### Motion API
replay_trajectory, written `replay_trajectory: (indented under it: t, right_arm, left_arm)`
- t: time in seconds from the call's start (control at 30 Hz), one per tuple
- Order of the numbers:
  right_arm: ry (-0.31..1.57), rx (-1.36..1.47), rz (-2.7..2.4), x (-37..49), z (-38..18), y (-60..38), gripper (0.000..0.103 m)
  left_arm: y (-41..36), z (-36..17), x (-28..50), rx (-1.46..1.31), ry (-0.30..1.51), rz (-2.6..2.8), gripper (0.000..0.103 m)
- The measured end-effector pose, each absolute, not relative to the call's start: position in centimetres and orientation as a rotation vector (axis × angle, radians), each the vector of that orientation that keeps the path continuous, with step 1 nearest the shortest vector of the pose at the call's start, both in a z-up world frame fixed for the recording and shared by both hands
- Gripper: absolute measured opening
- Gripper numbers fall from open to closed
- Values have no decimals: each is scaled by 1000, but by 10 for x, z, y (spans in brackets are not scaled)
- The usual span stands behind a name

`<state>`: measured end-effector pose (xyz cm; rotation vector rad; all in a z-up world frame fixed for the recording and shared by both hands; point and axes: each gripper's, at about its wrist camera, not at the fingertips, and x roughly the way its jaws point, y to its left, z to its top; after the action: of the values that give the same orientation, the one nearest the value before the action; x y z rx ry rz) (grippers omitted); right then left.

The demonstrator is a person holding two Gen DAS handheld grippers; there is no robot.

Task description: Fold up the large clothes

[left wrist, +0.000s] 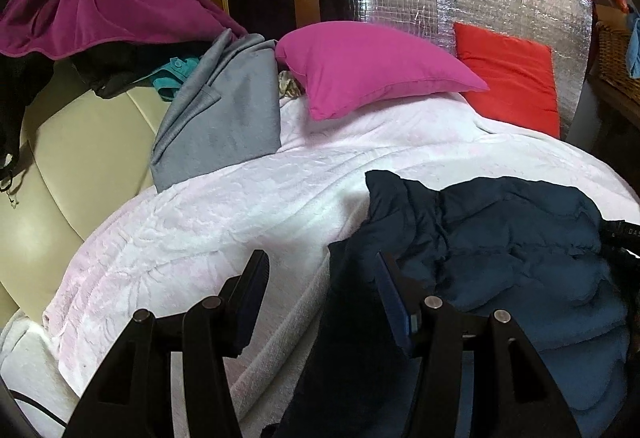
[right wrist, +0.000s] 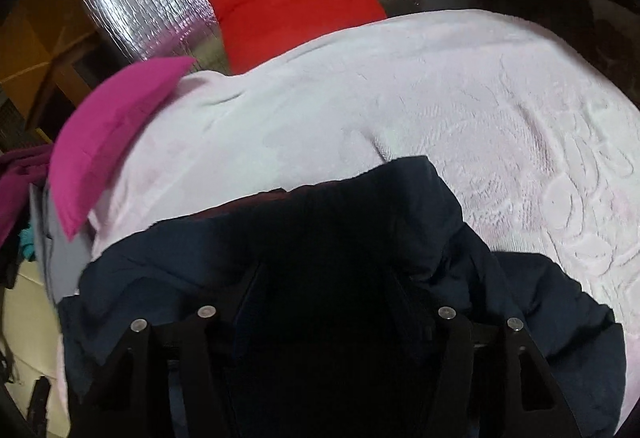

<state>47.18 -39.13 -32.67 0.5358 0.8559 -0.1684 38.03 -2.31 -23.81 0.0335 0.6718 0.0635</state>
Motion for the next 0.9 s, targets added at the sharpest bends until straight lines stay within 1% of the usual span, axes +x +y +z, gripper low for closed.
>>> replay_trajectory:
  t: [0.1,0.17,0.3,0.33,0.5,0.7,0.8,0.9]
  right_arm:
    - [819,554,-193,464,-314,-392,65]
    - [748,537,-172,458,-295,-384,64]
    - [608,432,-16,446,-252,-339,63]
    - [602,420,44,446,-247,-326,63]
    - [693,451,305,460,-256,-262,51]
    - [787,429,359,475,-279,-204,51]
    - [863,439,290,494,-299,-195,52]
    - [895,437,261,504,-320,-193,52]
  left_arm:
    - [-19,-239,383,27,680,74,56]
    - [-16,-238,384,21,677,83,56]
    - [-14,-237,384,21,669,96,56]
    - [-13,-237,384,23,667,101,56]
    - [-9,-235,382,33,653,124,56]
    - [-4,-234,382,52,644,141,56]
    - [0,-234,382,53,643,145,56]
    - [3,-233,382,50,640,148,56]
